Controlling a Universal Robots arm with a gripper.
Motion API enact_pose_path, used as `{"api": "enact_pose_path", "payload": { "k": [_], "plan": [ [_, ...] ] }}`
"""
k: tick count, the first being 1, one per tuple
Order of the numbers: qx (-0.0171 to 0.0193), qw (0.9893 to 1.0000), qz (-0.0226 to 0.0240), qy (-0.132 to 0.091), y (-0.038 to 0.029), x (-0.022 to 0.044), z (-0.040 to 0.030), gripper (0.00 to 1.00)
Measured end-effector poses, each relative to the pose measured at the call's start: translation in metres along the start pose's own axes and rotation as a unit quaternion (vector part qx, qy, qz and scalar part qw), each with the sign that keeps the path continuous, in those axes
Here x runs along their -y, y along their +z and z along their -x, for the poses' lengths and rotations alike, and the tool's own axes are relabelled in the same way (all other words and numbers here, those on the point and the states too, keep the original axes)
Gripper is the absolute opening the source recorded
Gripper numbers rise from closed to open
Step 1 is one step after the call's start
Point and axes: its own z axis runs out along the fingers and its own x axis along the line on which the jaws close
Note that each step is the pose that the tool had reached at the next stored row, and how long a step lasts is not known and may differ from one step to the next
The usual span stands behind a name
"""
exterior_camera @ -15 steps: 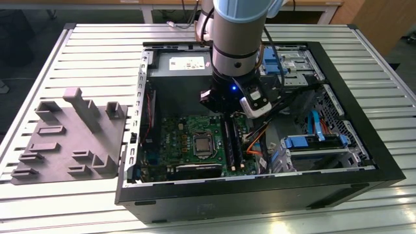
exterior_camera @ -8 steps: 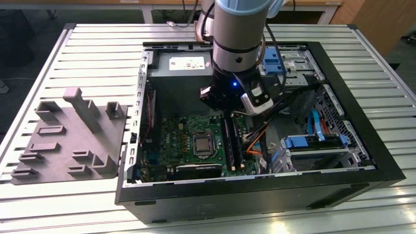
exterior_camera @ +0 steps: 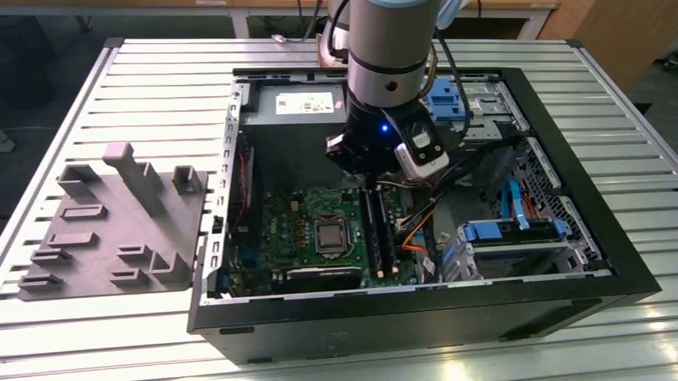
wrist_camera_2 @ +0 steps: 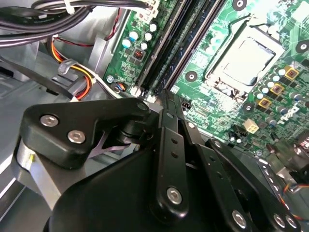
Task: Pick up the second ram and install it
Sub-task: 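Press down the second ram until it locks into place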
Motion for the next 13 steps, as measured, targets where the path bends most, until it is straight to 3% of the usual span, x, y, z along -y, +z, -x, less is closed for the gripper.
{"api": "enact_pose_path", "payload": {
  "k": [13],
  "plan": [
    [0.0000,1.0000,-0.0001,0.000,-0.0003,0.0038,0.0002,0.11]
  ]
}}
